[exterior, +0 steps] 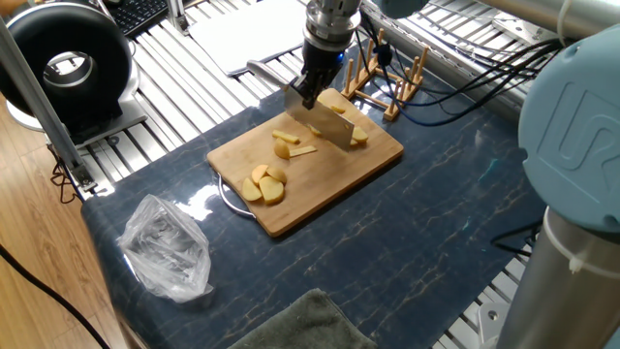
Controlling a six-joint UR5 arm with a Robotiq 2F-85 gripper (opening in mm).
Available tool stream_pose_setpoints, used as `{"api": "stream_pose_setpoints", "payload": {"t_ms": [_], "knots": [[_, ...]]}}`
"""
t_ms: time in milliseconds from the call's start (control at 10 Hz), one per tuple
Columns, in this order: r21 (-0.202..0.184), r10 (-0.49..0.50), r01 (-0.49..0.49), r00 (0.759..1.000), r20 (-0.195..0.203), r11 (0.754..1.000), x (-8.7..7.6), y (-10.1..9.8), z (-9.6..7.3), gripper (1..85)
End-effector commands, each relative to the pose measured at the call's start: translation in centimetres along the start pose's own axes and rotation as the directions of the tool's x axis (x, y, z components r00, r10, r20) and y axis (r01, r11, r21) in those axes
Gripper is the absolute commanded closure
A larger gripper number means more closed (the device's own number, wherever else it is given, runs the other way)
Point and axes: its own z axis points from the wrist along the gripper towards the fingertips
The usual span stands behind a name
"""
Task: Chop the potatoes
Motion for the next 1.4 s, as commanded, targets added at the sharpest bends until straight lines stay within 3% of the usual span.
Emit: {"api": "stream_pose_setpoints", "payload": {"t_ms": [0, 100, 900, 1300], "knots": [[0.002, 0.010, -0.010, 1.000, -0.016, 1.000, 0.0, 0.1, -0.9, 84.7], [-0.013, 0.016, -0.016, 1.000, -0.027, 1.000, 0.0, 0.5, -1.2, 84.7], [0.004, -0.008, 0.008, 0.998, -0.069, 1.000, 0.0, 0.0, -2.2, 84.7], [0.010, 0.018, -0.017, 0.998, -0.058, 1.000, -0.7, 1.1, -1.0, 84.7]]}}
